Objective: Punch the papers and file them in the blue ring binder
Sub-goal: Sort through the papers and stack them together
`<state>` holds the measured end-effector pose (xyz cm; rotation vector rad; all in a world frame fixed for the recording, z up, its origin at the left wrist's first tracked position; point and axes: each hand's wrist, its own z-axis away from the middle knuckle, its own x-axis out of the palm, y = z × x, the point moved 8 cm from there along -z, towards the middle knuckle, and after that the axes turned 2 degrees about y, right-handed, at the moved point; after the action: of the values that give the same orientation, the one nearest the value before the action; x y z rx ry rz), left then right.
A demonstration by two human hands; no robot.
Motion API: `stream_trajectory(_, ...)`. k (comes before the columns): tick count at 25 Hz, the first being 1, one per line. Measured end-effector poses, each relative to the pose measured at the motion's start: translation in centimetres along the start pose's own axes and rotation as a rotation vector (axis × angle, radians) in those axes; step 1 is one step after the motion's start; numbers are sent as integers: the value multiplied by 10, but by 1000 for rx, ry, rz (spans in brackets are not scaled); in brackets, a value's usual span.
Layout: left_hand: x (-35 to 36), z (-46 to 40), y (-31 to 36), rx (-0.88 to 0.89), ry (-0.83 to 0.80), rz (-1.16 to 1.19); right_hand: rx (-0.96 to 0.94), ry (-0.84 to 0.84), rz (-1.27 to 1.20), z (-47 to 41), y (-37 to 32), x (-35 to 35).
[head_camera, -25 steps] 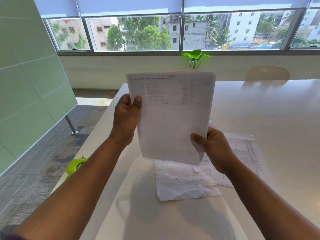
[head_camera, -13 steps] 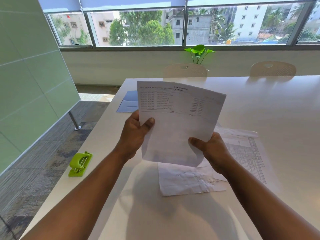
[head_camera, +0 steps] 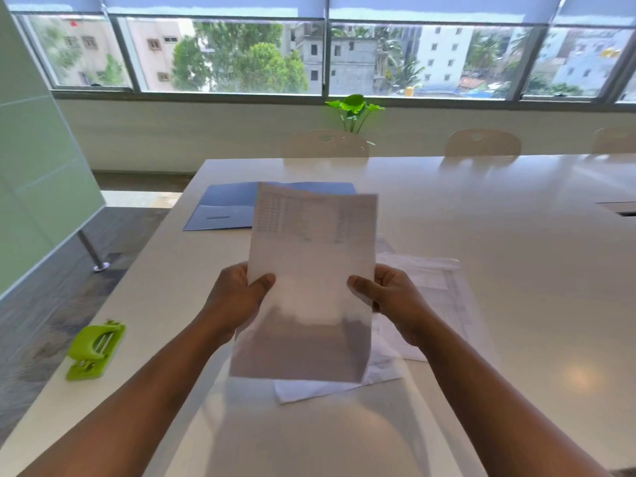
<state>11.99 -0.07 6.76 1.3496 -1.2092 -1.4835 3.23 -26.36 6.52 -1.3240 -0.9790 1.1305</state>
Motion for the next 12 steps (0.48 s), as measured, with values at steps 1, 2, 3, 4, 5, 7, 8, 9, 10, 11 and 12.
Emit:
stream_trajectory(1, 6, -2, -7, -29, 7, -15, 5, 65, 63, 0, 5, -17)
stream_trajectory(2, 13, -3, -14, -66, 6, 3, 9, 161, 158, 0, 12, -38)
stream_trajectory(3, 20, -5, -22, -106, -2, 28, 19, 269, 287, 0, 19, -61)
stream_trajectory(4, 27, -6, -29, -146, -7, 46, 45, 363, 450, 1, 25, -84)
stream_trajectory(5, 33, -7, -35, -180, -8, 48, 97, 437, 631, 4, 30, -104)
stream_trajectory(7, 43, -11, -46, -234, -10, 40, 274, 497, 906, 14, 45, -139)
stream_trajectory(8, 45, -13, -52, -260, -7, 37, 363, 506, 974, 20, 51, -153)
stream_trajectory(9, 48, -15, -57, -281, -2, 36, 435, 513, 1005, 25, 56, -165)
stream_trajectory(10, 50, -17, -62, -298, 4, 34, 492, 520, 1016, 30, 61, -174)
stream_trajectory(11, 52, -18, -67, -309, 6, 32, 535, 531, 1019, 33, 65, -183)
stream_trajectory(12, 54, -18, -71, -320, 9, 31, 564, 540, 1024, 36, 68, -189)
